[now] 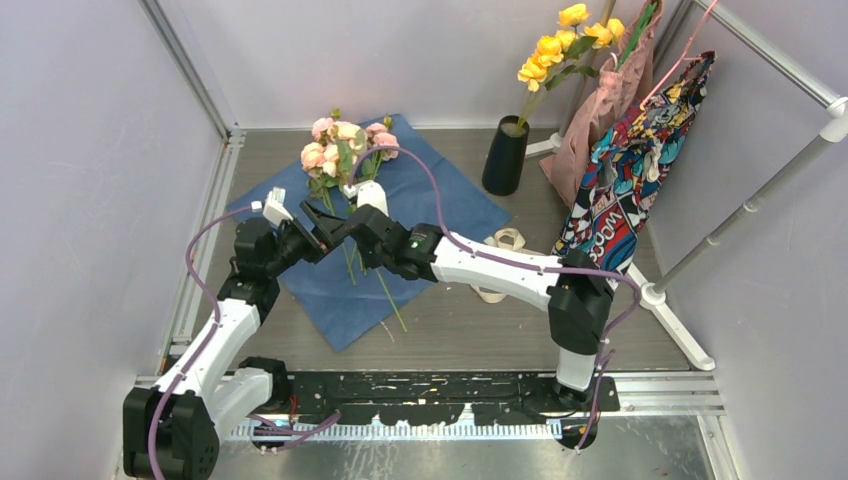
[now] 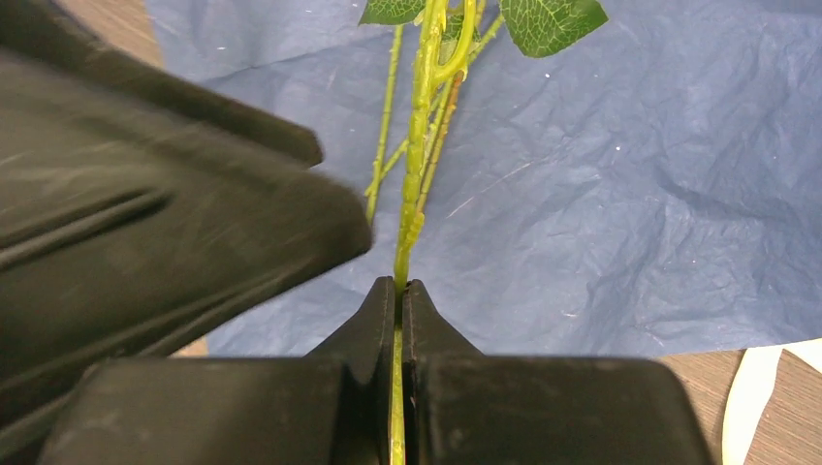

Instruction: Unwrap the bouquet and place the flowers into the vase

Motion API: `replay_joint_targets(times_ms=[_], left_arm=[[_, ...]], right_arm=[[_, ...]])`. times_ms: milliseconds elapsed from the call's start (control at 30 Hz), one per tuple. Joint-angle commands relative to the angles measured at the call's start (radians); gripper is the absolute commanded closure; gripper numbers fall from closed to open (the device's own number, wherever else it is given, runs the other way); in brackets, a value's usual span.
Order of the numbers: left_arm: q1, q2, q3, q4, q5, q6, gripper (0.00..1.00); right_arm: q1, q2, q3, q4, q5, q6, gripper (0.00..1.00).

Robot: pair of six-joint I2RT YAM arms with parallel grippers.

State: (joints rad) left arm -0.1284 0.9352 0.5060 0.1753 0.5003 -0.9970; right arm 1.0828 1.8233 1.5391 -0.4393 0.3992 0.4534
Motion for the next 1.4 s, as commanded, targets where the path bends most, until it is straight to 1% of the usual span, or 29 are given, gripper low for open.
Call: replay_joint_targets(times_ms=[0,133,233,300,367,500,633,800,967,1033,1100,1167,1233,1267,1367], left_arm=[[0.005,0.003,-0.010,0.072,0.031,-0.012,0.09],[0.006,0.021,-0.062,0.141,0.037,-0.046,0.11],[0.005,0.030,-0.061,0.155,0.039,-0.052,0.14],[0.004,0.035,-0.051,0.154,0.046,-0.053,0.24],[0.006,0.036,-0.045,0.159,0.049,-0.059,0.29],[0.006,0.041,-0.041,0.176,0.060,-0.072,0.29],[0.005,0.051,-0.042,0.207,0.078,-0.096,0.37],[0.001,0.087,-0.047,0.280,0.114,-0.138,0.38],[-0.016,0.108,-0.052,0.305,0.123,-0.147,0.39],[-0.017,0.110,-0.057,0.305,0.124,-0.144,0.46],[-0.019,0.115,-0.061,0.306,0.126,-0.140,0.59],[-0.020,0.125,-0.068,0.322,0.132,-0.142,0.73],[-0.023,0.139,-0.069,0.348,0.144,-0.146,0.94],[-0.024,0.148,-0.069,0.361,0.154,-0.148,0.99],[-0.027,0.178,-0.075,0.414,0.177,-0.164,1.00]], right_arm=[[0.024,-0.117,0.000,0.057,0.047,-0.015,0.99],[0.031,-0.139,-0.007,0.064,0.026,-0.013,0.99],[0.035,-0.152,-0.015,0.074,0.014,-0.007,0.99],[0.038,-0.157,-0.018,0.074,0.020,-0.008,0.99],[0.038,-0.161,-0.022,0.075,0.024,-0.009,0.99],[0.040,-0.163,-0.032,0.079,0.023,-0.005,0.99],[0.040,-0.157,-0.039,0.083,0.021,-0.001,0.99],[0.039,-0.144,-0.039,0.091,0.017,0.003,0.99],[0.040,-0.130,-0.033,0.098,0.017,0.005,0.99],[0.039,-0.129,-0.033,0.099,0.016,0.005,0.99],[0.040,-0.129,-0.033,0.098,0.015,0.006,0.99],[0.039,-0.132,-0.035,0.100,0.014,0.007,0.99],[0.040,-0.133,-0.037,0.100,0.015,0.007,0.99],[0.040,-0.133,-0.037,0.099,0.015,0.007,0.99],[0.039,-0.130,-0.040,0.100,0.016,0.008,0.99]])
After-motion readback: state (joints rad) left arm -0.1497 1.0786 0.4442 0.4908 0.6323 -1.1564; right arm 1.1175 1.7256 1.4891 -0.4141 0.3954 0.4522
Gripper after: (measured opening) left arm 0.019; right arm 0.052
